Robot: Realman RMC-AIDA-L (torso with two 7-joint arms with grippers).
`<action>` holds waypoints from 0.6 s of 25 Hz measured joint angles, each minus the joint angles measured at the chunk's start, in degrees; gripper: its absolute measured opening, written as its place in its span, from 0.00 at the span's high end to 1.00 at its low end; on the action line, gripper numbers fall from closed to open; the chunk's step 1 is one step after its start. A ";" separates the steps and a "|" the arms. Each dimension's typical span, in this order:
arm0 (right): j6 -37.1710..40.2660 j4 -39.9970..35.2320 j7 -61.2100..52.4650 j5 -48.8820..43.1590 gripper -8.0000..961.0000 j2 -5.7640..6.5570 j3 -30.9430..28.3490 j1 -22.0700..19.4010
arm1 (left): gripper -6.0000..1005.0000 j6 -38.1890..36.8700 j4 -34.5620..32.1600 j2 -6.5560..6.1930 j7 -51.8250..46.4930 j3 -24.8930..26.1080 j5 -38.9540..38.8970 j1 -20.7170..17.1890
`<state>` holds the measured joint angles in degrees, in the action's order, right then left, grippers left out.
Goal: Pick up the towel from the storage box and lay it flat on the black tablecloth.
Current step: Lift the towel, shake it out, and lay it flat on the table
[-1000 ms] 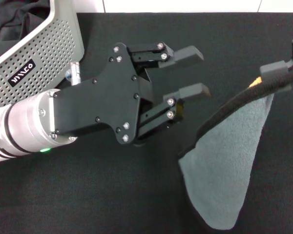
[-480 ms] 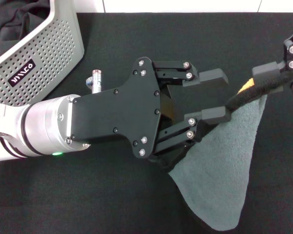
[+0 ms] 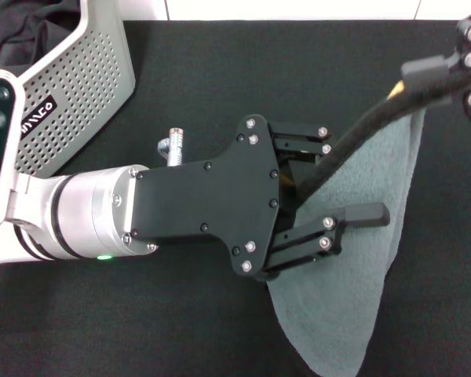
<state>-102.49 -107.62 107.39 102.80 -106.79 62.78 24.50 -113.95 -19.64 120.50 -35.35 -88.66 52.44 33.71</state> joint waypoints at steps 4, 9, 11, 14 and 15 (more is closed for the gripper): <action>0.01 0.35 0.63 0.02 0.96 -0.82 -1.46 -0.65 | 0.67 0.14 0.42 0.02 0.01 -0.50 -0.02 0.02; 0.04 1.68 1.95 0.12 0.96 -1.22 -3.18 -1.80 | 0.67 0.14 0.78 0.00 0.09 -0.53 -0.31 -0.37; 0.07 2.24 2.40 0.30 0.96 -1.50 -3.66 -2.20 | 0.67 0.14 1.17 0.00 0.13 -0.54 -0.42 -0.52; 0.14 2.48 2.99 0.35 0.96 -2.34 -4.62 -2.77 | 0.67 0.40 2.16 0.00 0.21 -0.49 -0.50 -0.52; 0.18 2.60 3.12 0.35 0.96 -2.65 -5.13 -2.82 | 0.67 0.60 2.64 -0.01 0.23 -0.40 -0.53 -0.44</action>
<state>-102.30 -105.02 110.51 103.15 -109.45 57.65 21.68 -113.35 -17.00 120.49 -35.12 -89.06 51.90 33.28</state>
